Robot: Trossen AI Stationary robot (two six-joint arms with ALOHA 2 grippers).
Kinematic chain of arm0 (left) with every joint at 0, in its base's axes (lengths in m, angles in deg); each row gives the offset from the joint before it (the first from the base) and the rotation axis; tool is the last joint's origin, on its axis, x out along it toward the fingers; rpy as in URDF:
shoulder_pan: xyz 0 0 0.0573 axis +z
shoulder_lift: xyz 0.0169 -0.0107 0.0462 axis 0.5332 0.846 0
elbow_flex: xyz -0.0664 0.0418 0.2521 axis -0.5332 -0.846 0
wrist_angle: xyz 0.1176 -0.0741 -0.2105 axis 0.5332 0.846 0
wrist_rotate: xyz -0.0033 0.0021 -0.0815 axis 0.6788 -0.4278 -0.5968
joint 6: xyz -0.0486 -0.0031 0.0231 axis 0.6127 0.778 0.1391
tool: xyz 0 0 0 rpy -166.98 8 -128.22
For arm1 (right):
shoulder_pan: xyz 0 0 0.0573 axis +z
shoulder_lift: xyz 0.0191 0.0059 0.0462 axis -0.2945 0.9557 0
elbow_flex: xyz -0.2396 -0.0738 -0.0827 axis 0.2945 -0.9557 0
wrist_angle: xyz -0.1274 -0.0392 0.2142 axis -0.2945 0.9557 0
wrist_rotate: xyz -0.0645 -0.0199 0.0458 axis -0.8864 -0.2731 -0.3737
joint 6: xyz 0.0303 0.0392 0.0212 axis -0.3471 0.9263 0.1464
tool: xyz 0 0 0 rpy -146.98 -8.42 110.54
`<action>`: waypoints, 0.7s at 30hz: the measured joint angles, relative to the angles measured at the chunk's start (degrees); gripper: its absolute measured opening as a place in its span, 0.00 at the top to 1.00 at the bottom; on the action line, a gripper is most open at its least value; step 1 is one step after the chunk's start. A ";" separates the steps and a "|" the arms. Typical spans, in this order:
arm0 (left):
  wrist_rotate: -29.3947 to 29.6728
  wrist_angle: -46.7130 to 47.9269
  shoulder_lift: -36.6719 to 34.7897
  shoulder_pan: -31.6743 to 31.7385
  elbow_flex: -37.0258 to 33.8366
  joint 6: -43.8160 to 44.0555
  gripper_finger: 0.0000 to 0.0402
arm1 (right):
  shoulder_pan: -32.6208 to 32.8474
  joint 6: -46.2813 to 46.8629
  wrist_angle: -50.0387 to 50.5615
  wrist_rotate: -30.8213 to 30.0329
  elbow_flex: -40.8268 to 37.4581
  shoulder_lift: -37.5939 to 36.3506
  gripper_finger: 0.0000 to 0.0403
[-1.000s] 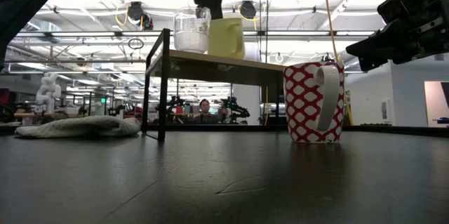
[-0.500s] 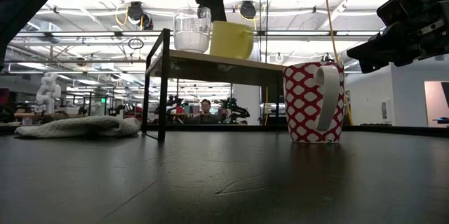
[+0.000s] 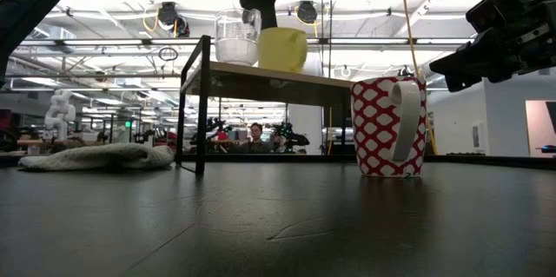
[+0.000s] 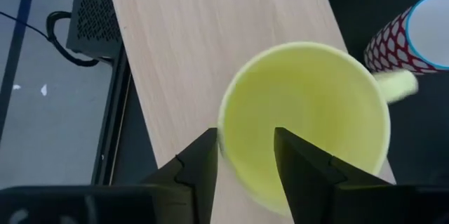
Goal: Stack small to large cups/mugs on shelf
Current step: Put the yellow mug on the shelf, then put the white and red mug on the shelf
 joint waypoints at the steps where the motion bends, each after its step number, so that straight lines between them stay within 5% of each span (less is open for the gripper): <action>1: 0.40 0.00 0.00 0.11 0.00 -0.04 0.64 | 0.00 0.20 0.06 0.00 0.00 0.01 1.00; 11: 1.93 -0.01 0.00 0.19 -0.02 -0.22 0.64 | 0.01 0.35 0.29 0.00 0.00 0.01 1.00; 21: 9.47 -0.06 -2.97 -4.27 0.24 -6.32 0.64 | 0.01 0.93 0.42 0.00 0.00 0.00 1.00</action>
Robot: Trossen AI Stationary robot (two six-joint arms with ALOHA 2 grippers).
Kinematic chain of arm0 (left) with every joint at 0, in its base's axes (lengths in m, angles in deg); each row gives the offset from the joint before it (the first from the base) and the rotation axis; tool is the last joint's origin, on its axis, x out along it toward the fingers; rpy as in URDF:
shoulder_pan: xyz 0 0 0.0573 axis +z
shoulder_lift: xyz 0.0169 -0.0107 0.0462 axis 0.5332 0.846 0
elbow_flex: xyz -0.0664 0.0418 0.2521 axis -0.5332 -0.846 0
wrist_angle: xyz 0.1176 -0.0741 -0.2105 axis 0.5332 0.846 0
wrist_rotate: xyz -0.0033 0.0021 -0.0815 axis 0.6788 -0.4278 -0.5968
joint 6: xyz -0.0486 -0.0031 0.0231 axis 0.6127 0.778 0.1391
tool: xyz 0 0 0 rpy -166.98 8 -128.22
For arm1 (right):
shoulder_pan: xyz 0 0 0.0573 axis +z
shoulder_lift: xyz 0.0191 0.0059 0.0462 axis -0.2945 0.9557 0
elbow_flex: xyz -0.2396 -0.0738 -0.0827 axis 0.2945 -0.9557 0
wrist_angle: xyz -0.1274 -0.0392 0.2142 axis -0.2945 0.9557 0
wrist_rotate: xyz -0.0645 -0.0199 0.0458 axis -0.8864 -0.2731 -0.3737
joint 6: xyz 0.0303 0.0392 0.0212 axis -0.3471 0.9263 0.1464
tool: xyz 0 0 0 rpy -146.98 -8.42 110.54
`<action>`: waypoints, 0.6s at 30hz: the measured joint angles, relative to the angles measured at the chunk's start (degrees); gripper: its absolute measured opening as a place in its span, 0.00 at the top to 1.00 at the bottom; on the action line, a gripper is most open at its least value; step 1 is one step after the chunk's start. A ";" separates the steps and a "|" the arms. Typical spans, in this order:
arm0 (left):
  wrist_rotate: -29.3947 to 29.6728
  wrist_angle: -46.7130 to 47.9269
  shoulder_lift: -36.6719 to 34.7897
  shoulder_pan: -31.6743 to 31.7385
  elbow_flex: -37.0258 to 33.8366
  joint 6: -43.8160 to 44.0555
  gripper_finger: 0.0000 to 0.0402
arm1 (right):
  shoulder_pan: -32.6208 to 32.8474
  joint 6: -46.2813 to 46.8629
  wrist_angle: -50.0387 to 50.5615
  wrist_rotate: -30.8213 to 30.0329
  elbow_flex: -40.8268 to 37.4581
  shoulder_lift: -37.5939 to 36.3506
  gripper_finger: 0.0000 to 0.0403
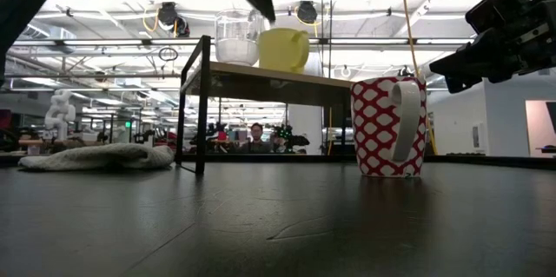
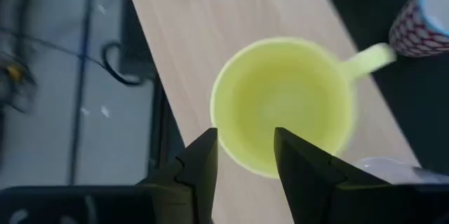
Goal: Stack small to large cups/mugs on shelf
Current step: Put the white and red mug on the shelf
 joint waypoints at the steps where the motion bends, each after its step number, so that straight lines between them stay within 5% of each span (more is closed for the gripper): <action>1: 0.95 -0.53 -0.83 -0.80 0.04 -0.48 0.64 | -0.02 0.12 0.02 0.00 -0.01 0.00 1.00; 8: -0.56 -3.37 -7.10 -4.21 0.04 2.93 0.68 | -0.01 0.52 0.00 0.00 -0.01 0.00 1.00; 14: -2.50 -1.16 -11.22 -6.27 -0.18 4.03 0.94 | -0.02 0.83 0.00 0.00 0.01 0.00 1.00; 18: -2.61 0.97 -12.37 -8.36 -1.38 2.45 0.99 | -0.01 0.95 0.02 0.00 -0.01 0.00 1.00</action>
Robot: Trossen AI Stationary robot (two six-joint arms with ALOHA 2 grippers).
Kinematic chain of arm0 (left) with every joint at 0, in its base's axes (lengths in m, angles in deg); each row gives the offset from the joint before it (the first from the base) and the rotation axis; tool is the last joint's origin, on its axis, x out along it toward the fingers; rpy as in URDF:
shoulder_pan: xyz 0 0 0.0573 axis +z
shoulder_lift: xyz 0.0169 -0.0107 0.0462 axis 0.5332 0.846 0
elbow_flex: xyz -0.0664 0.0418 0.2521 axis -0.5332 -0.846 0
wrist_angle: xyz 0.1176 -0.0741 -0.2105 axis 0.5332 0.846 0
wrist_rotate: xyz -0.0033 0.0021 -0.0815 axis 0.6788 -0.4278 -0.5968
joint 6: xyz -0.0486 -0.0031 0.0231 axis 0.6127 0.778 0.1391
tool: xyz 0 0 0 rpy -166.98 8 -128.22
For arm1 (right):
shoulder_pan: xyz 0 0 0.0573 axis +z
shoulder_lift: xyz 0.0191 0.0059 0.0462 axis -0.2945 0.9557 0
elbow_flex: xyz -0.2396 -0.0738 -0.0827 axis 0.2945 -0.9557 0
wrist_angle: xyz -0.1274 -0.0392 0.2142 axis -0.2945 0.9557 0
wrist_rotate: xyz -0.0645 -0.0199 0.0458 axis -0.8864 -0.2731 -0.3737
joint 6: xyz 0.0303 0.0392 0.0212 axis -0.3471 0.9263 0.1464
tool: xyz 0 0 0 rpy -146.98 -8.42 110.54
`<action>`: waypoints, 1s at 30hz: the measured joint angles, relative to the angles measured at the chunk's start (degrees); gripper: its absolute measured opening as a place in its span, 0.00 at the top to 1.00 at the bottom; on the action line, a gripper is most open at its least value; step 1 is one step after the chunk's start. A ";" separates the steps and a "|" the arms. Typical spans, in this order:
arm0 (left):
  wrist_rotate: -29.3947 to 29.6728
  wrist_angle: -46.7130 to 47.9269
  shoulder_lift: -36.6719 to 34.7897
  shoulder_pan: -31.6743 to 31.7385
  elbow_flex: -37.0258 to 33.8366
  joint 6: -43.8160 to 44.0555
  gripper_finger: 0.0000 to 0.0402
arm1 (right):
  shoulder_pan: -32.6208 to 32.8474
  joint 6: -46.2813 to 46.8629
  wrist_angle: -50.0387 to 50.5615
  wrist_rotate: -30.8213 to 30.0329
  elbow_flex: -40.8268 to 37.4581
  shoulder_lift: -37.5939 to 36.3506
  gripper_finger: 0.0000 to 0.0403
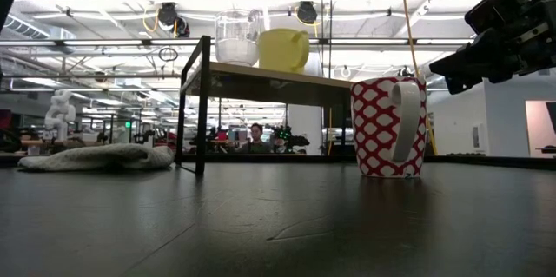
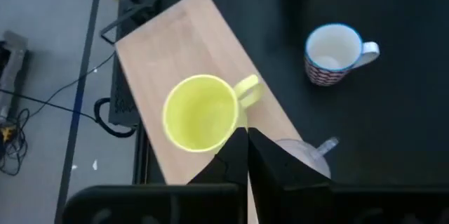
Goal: Stack small to large cups/mugs on shelf
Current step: Put the white and red mug on the shelf
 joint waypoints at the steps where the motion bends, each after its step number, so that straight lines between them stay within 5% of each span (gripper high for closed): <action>1: 0.16 -0.05 0.04 -0.43 -0.30 0.06 0.99 | -0.01 0.00 -0.01 0.00 0.02 0.00 1.00; 14: -4.62 -0.47 -0.09 -0.18 -3.61 -3.00 1.00 | 0.00 0.00 0.12 0.00 0.00 0.00 1.00; 30: 0.73 4.04 -14.83 1.91 -7.50 5.46 1.00 | -0.01 -0.44 1.19 0.00 -0.01 0.56 1.00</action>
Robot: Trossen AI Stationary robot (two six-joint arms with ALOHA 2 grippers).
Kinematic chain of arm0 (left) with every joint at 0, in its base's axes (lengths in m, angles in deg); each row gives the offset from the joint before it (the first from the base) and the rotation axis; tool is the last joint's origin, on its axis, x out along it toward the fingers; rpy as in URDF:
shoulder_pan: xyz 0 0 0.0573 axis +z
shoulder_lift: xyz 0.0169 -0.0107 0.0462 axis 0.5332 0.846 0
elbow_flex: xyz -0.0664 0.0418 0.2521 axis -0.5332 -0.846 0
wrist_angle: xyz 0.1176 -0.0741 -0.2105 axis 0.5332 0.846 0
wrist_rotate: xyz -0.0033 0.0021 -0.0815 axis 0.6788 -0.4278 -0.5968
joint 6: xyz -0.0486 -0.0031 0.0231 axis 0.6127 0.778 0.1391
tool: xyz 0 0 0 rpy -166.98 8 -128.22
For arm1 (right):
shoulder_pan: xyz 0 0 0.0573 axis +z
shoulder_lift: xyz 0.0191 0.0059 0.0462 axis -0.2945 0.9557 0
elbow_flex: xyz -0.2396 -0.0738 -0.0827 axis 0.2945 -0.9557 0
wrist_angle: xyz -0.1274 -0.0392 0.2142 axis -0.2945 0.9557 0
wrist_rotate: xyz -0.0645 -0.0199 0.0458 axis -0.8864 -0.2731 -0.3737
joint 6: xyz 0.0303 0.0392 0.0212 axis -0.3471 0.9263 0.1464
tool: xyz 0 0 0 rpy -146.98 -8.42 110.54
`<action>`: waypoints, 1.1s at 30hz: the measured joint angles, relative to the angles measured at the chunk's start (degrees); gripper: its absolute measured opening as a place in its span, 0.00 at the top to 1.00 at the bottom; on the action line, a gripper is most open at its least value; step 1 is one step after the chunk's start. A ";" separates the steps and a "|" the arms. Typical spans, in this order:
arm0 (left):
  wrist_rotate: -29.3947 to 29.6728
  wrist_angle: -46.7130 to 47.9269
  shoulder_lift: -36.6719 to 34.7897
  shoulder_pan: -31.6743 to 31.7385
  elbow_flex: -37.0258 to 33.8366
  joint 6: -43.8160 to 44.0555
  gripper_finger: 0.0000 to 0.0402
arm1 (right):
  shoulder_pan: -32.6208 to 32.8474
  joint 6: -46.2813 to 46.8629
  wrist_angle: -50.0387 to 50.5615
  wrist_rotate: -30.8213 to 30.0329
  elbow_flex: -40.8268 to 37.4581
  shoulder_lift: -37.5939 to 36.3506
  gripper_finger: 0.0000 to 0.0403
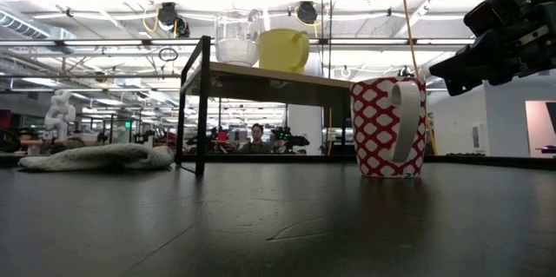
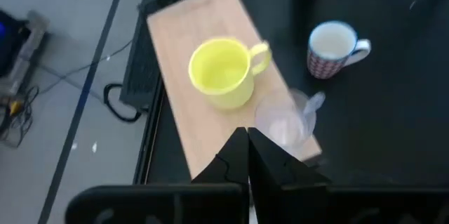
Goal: Stack small to large cups/mugs on shelf
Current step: Put the white and red mug on the shelf
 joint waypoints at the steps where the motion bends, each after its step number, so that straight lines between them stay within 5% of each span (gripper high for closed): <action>1: 0.71 -0.09 -1.50 -0.03 -2.08 0.55 1.00 | -0.01 0.02 -0.01 0.00 0.02 0.04 1.00; 6: 1.55 -8.66 -11.70 0.27 -17.43 2.76 1.00 | -0.01 0.26 -0.01 0.00 0.00 0.21 1.00; 13: -6.05 -40.90 -25.65 -0.41 -44.40 3.69 1.00 | 0.02 0.42 -0.03 0.00 0.02 0.21 1.00; 17: -9.04 -51.79 -29.96 -1.08 -57.00 2.28 1.00 | 0.01 0.42 -0.03 0.00 0.00 0.21 1.00; 26: -9.17 -67.19 -43.43 -1.45 -74.56 3.84 1.00 | 0.01 1.07 -0.03 0.00 0.01 0.21 1.00; 30: -0.93 -70.75 -47.54 -2.48 -82.41 6.17 1.00 | 0.01 0.58 -0.05 0.00 0.00 0.21 1.00; 33: -0.38 -76.12 -49.63 -3.12 -89.05 6.85 1.00 | -0.01 0.44 -0.14 0.00 0.00 0.21 1.00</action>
